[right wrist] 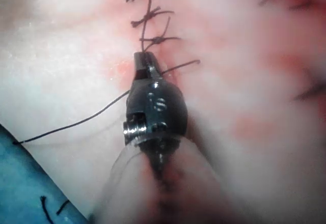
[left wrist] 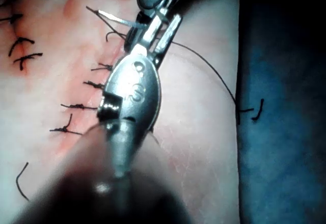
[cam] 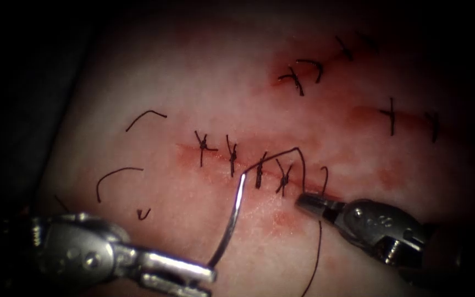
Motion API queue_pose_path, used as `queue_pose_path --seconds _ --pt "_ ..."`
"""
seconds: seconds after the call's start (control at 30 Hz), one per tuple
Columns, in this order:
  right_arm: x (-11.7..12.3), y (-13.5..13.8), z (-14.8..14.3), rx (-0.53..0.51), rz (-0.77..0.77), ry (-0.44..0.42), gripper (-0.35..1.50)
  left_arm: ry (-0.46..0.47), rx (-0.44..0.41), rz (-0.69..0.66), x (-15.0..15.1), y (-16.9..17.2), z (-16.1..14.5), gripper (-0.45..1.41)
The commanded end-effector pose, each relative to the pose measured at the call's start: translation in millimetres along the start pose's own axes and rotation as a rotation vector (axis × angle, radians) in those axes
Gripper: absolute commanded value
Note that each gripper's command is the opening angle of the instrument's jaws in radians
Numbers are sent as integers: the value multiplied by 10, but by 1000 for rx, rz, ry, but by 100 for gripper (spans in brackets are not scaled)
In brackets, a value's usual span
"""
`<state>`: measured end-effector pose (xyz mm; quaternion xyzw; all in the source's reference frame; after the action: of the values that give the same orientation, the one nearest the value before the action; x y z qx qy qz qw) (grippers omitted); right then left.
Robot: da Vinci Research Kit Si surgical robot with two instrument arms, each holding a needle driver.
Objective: Wound Closure
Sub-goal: Pull the suture through the skin with the right gripper until a tail remains.
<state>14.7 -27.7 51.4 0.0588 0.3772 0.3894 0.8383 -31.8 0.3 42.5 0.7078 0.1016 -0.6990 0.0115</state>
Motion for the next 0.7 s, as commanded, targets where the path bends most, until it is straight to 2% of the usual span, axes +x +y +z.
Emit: queue_pose_path --seconds 0.03,0.1,0.13,0.23,0.3,0.37,0.43,0.6,0.67,0.7 --pt "-7 -18 5 9 -5 -8 -35 0 9 0 -13 -1 5 -45" --pt "-12 -42 0 43 -21 -16 -35 -28 36 7 -35 -3 6 -45" --pt "-12 -42 0 43 -21 -16 -35 -28 36 7 -35 -3 6 -45" --pt "-19 -71 -4 79 -38 -24 -35 -62 67 -11 -57 -4 4 -45" --pt "-21 -99 -9 107 -47 -25 -35 -83 86 -34 -76 -2 1 -45" --pt "-21 -106 -10 115 -46 -24 -35 -89 90 -39 -80 -1 0 -45" --pt "-18 -131 -14 136 -54 -19 -35 -101 107 -52 -89 7 -6 -45" --pt "-12 -151 -17 157 -64 -19 -35 -119 120 -60 -93 18 -23 -45" --pt "-9 -151 -17 170 -65 6 -35 -124 137 -70 -93 21 -35 -45" --pt "-7 -148 -16 175 -83 34 17 -124 145 -72 -92 21 -40 -45"
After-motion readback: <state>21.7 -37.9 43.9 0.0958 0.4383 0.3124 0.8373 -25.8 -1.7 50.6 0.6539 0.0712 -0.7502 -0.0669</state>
